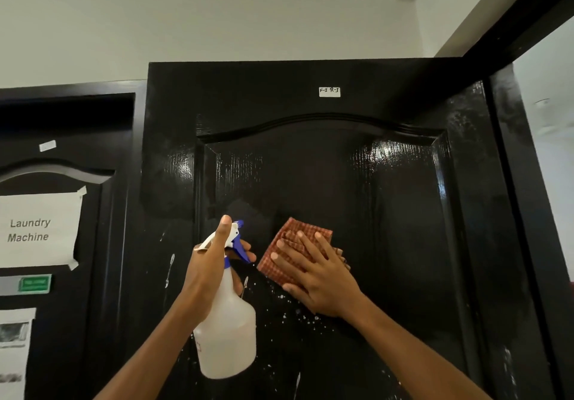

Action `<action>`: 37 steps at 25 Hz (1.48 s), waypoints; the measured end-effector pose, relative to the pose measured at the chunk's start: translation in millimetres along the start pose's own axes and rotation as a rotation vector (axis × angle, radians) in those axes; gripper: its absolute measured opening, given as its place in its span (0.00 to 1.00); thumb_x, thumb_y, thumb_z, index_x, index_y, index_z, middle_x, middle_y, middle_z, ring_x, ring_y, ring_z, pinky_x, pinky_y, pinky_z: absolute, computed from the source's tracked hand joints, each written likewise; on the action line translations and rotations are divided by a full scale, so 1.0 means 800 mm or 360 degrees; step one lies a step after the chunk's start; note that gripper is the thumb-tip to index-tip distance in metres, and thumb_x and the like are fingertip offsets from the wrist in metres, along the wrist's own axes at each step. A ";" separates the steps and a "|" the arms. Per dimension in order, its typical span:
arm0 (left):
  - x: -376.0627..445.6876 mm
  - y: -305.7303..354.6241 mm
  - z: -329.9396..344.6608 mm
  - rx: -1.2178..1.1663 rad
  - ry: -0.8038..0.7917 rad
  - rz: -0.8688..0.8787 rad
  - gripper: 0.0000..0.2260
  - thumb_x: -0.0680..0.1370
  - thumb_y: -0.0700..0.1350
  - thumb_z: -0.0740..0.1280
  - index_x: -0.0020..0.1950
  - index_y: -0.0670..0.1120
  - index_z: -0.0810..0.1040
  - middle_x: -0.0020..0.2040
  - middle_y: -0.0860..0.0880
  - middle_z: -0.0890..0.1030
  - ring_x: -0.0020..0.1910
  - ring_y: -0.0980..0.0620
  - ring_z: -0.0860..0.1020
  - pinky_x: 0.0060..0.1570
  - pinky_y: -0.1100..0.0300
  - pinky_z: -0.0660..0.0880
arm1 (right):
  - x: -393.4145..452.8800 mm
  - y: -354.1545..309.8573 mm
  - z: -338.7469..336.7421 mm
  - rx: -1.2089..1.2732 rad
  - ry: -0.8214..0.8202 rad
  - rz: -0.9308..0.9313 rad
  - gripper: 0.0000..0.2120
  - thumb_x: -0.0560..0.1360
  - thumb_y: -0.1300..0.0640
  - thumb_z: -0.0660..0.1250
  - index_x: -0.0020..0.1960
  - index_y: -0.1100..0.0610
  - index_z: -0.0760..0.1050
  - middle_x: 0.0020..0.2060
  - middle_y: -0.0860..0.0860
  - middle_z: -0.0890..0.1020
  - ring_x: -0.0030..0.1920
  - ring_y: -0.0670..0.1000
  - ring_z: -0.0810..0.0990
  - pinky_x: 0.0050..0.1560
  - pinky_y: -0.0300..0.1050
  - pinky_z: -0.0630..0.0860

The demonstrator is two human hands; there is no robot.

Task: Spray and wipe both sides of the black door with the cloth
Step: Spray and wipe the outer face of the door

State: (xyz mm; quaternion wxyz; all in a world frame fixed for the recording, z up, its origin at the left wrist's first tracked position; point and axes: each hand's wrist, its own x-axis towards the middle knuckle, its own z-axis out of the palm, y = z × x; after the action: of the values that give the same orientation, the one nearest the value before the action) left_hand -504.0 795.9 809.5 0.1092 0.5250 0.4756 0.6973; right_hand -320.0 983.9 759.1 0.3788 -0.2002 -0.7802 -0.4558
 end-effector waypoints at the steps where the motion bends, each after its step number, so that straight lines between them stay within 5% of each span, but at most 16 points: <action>1: -0.001 -0.003 -0.002 0.0011 -0.0001 -0.0004 0.33 0.77 0.69 0.53 0.46 0.41 0.83 0.41 0.45 0.86 0.43 0.46 0.84 0.49 0.53 0.75 | -0.018 0.003 0.003 -0.0069 -0.0008 -0.0029 0.32 0.84 0.35 0.48 0.84 0.45 0.46 0.83 0.48 0.49 0.82 0.59 0.48 0.79 0.64 0.45; 3: -0.002 -0.005 -0.009 0.0027 -0.0008 -0.0024 0.33 0.75 0.69 0.53 0.46 0.42 0.82 0.41 0.45 0.86 0.42 0.47 0.84 0.44 0.56 0.76 | -0.029 0.025 0.000 -0.0091 0.0055 0.0157 0.31 0.84 0.35 0.48 0.84 0.45 0.48 0.83 0.48 0.51 0.82 0.59 0.50 0.80 0.62 0.46; 6: -0.007 -0.006 -0.027 0.0048 -0.0015 -0.0045 0.32 0.75 0.68 0.53 0.47 0.42 0.81 0.42 0.44 0.86 0.33 0.48 0.82 0.31 0.57 0.78 | -0.026 0.071 -0.011 0.0068 0.0243 0.1042 0.30 0.84 0.37 0.47 0.84 0.46 0.49 0.83 0.48 0.52 0.82 0.60 0.51 0.80 0.62 0.46; 8: -0.014 -0.010 -0.040 0.0060 0.0002 -0.0070 0.31 0.75 0.67 0.53 0.47 0.42 0.81 0.40 0.46 0.86 0.35 0.46 0.83 0.31 0.58 0.78 | -0.024 0.072 -0.008 0.0245 0.0397 0.1712 0.31 0.84 0.38 0.46 0.84 0.48 0.46 0.83 0.51 0.50 0.81 0.64 0.50 0.79 0.67 0.46; 10: -0.021 -0.018 -0.050 0.0065 0.0033 -0.0097 0.29 0.77 0.66 0.52 0.46 0.43 0.81 0.39 0.48 0.86 0.37 0.47 0.82 0.33 0.58 0.78 | -0.014 0.032 -0.004 0.0347 0.0402 0.1941 0.31 0.84 0.38 0.44 0.84 0.48 0.43 0.83 0.52 0.48 0.81 0.66 0.48 0.78 0.70 0.44; 12: -0.024 -0.031 -0.058 0.0060 0.0052 -0.0130 0.29 0.78 0.66 0.53 0.48 0.44 0.81 0.41 0.47 0.86 0.35 0.49 0.81 0.36 0.56 0.78 | -0.016 -0.033 0.008 0.0278 0.0322 0.1528 0.31 0.85 0.39 0.46 0.84 0.48 0.45 0.83 0.50 0.48 0.81 0.64 0.46 0.79 0.69 0.43; 16: -0.031 -0.052 -0.060 0.0039 -0.0003 -0.0173 0.31 0.76 0.69 0.53 0.50 0.44 0.82 0.44 0.45 0.86 0.35 0.48 0.82 0.45 0.50 0.78 | -0.102 -0.102 0.042 0.0003 0.0013 0.0006 0.30 0.85 0.38 0.53 0.83 0.47 0.54 0.83 0.49 0.55 0.81 0.63 0.53 0.77 0.69 0.55; 18: -0.042 -0.057 -0.053 0.0021 -0.0041 -0.0205 0.31 0.76 0.68 0.54 0.51 0.44 0.82 0.44 0.45 0.86 0.33 0.49 0.82 0.40 0.52 0.79 | -0.139 -0.078 0.041 -0.0112 -0.0062 -0.0191 0.30 0.84 0.38 0.54 0.83 0.46 0.55 0.82 0.50 0.57 0.81 0.62 0.56 0.77 0.67 0.55; 20: -0.054 -0.064 -0.047 0.0004 -0.0073 -0.0237 0.30 0.77 0.67 0.53 0.51 0.43 0.81 0.44 0.45 0.86 0.30 0.51 0.81 0.34 0.56 0.78 | -0.176 -0.045 0.043 -0.0107 -0.0051 0.0220 0.30 0.85 0.39 0.51 0.84 0.47 0.52 0.82 0.51 0.59 0.81 0.63 0.54 0.78 0.68 0.53; 23: -0.069 -0.076 -0.040 -0.0022 -0.0102 -0.0292 0.30 0.77 0.67 0.53 0.52 0.43 0.81 0.44 0.45 0.86 0.32 0.51 0.82 0.32 0.58 0.76 | -0.235 -0.019 0.032 0.0295 0.0058 0.1694 0.32 0.84 0.37 0.42 0.83 0.46 0.38 0.83 0.50 0.44 0.82 0.60 0.42 0.79 0.65 0.41; 25: -0.076 -0.083 -0.038 -0.0050 -0.0112 -0.0320 0.29 0.78 0.66 0.54 0.52 0.43 0.81 0.44 0.44 0.86 0.34 0.50 0.82 0.32 0.57 0.76 | -0.248 -0.021 0.024 0.0550 0.0250 0.2374 0.34 0.81 0.32 0.36 0.82 0.46 0.34 0.83 0.51 0.40 0.82 0.62 0.40 0.79 0.66 0.40; 28: -0.087 -0.091 -0.035 -0.0060 -0.0157 -0.0344 0.29 0.79 0.66 0.53 0.51 0.43 0.81 0.44 0.44 0.86 0.32 0.49 0.81 0.31 0.56 0.76 | -0.218 -0.040 0.019 0.0685 0.0261 0.2657 0.41 0.77 0.27 0.31 0.82 0.49 0.34 0.83 0.54 0.41 0.81 0.69 0.43 0.78 0.68 0.40; 31: -0.093 -0.095 -0.023 -0.0104 -0.0208 -0.0354 0.30 0.79 0.66 0.54 0.52 0.42 0.81 0.45 0.42 0.86 0.27 0.49 0.79 0.29 0.56 0.76 | -0.186 -0.098 0.036 0.0407 -0.0019 0.1998 0.35 0.83 0.35 0.42 0.83 0.50 0.37 0.83 0.54 0.41 0.81 0.67 0.41 0.78 0.65 0.35; 35: -0.100 -0.093 0.003 -0.0079 -0.0251 -0.0345 0.31 0.78 0.67 0.54 0.51 0.41 0.81 0.44 0.43 0.86 0.27 0.49 0.78 0.28 0.57 0.76 | -0.217 -0.096 0.046 0.0021 -0.0306 0.0302 0.32 0.85 0.38 0.50 0.84 0.49 0.46 0.83 0.51 0.47 0.82 0.64 0.45 0.78 0.68 0.47; 37: -0.096 -0.089 0.003 -0.0075 -0.0229 -0.0332 0.31 0.78 0.67 0.54 0.51 0.41 0.82 0.44 0.44 0.86 0.27 0.46 0.78 0.29 0.56 0.76 | -0.244 -0.049 0.044 -0.0092 -0.0322 0.0132 0.32 0.84 0.37 0.51 0.84 0.48 0.48 0.83 0.51 0.49 0.82 0.63 0.49 0.78 0.67 0.51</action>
State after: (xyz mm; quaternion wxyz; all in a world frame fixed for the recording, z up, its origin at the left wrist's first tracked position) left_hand -494.3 784.8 705.7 0.2274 0.5188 0.5019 0.6536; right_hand -237.1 1001.0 575.8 0.3107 -0.2882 -0.7919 -0.4396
